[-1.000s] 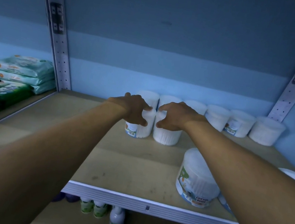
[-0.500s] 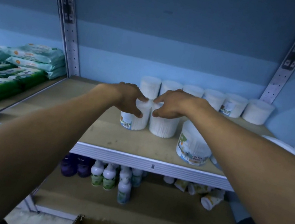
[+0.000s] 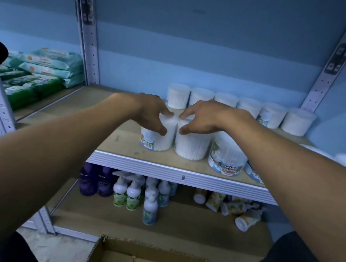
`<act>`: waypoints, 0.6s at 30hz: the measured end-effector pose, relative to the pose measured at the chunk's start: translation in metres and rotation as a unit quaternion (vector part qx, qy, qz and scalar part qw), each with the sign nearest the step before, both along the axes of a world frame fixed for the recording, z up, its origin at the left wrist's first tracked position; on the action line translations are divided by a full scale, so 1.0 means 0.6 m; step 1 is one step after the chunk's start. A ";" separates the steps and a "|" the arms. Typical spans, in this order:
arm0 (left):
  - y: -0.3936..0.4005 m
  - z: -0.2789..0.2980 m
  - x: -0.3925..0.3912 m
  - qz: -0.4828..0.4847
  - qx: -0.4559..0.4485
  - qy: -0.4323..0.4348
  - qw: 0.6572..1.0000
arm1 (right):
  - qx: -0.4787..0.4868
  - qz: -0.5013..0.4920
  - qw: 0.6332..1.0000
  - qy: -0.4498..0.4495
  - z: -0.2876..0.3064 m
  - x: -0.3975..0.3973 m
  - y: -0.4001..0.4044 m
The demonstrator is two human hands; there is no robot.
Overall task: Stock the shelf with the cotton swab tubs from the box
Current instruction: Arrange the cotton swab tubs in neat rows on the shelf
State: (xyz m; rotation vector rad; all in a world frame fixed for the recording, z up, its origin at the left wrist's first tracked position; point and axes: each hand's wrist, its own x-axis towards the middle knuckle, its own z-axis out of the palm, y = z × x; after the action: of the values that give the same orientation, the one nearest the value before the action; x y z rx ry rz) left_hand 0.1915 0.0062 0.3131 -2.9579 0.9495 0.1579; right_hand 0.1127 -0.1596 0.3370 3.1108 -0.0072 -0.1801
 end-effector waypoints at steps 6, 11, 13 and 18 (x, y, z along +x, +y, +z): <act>0.000 0.020 0.003 0.018 -0.053 0.074 0.996 | 0.013 -0.003 1.000 0.011 0.005 0.004 -0.007; 0.006 0.027 0.014 0.036 -0.071 0.093 0.992 | 0.030 -0.003 0.998 0.051 0.008 0.017 -0.016; 0.009 0.027 0.020 0.044 -0.073 0.098 0.992 | 0.033 0.003 0.997 0.071 0.011 0.023 -0.022; 0.008 0.029 0.018 0.044 -0.072 0.088 0.993 | 0.102 0.020 0.987 0.119 0.013 0.033 -0.036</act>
State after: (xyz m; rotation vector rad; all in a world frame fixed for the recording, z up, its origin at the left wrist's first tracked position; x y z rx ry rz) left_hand 0.2025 0.0109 0.3308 -3.1634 0.8828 0.3746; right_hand 0.1322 -0.1812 0.3446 3.2635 0.0837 -0.5853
